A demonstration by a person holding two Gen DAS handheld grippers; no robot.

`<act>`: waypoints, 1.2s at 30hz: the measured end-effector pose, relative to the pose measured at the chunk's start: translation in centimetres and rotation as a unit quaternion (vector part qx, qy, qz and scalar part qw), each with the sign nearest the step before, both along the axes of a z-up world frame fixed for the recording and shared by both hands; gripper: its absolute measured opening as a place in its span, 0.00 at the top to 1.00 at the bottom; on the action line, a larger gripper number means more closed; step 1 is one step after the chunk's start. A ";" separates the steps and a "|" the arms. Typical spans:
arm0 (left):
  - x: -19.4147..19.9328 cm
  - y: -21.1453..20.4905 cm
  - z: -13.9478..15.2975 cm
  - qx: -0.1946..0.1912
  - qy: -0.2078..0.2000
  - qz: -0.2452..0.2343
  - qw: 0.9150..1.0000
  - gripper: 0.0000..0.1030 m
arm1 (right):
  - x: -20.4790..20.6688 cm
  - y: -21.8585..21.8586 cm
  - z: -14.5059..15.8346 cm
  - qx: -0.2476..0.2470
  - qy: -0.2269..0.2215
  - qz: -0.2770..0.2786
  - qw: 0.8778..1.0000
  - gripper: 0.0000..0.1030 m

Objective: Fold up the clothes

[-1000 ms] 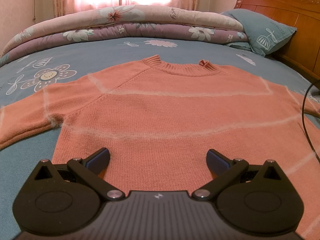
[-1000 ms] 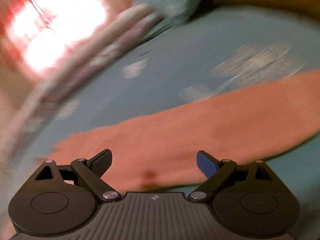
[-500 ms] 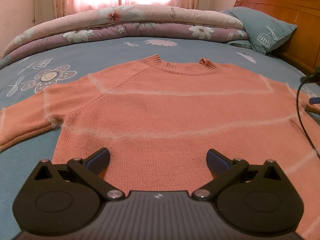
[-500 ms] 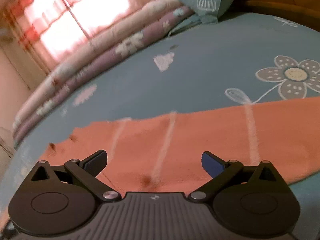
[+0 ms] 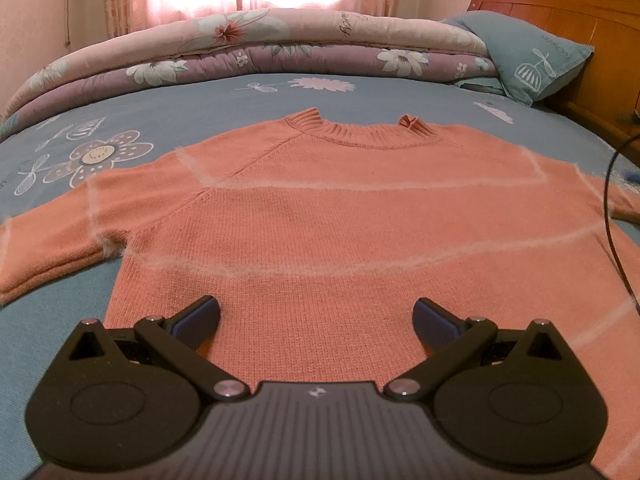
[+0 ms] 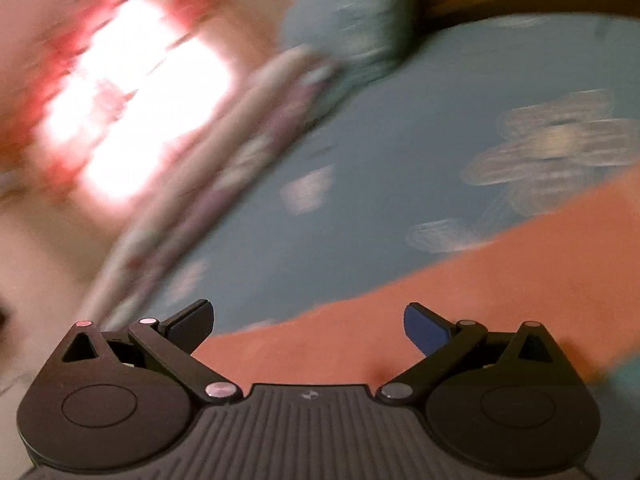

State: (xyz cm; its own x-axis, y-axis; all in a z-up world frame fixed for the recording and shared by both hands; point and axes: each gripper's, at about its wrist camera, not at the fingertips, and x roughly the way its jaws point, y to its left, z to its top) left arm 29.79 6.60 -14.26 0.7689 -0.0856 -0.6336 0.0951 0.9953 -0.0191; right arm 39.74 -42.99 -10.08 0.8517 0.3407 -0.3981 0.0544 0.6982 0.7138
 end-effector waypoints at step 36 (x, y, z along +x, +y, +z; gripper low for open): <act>0.1 0.1 -0.1 -0.001 0.000 0.000 1.000 0.01 | 10.1 10.1 -0.1 -0.081 0.129 0.142 0.978 0.00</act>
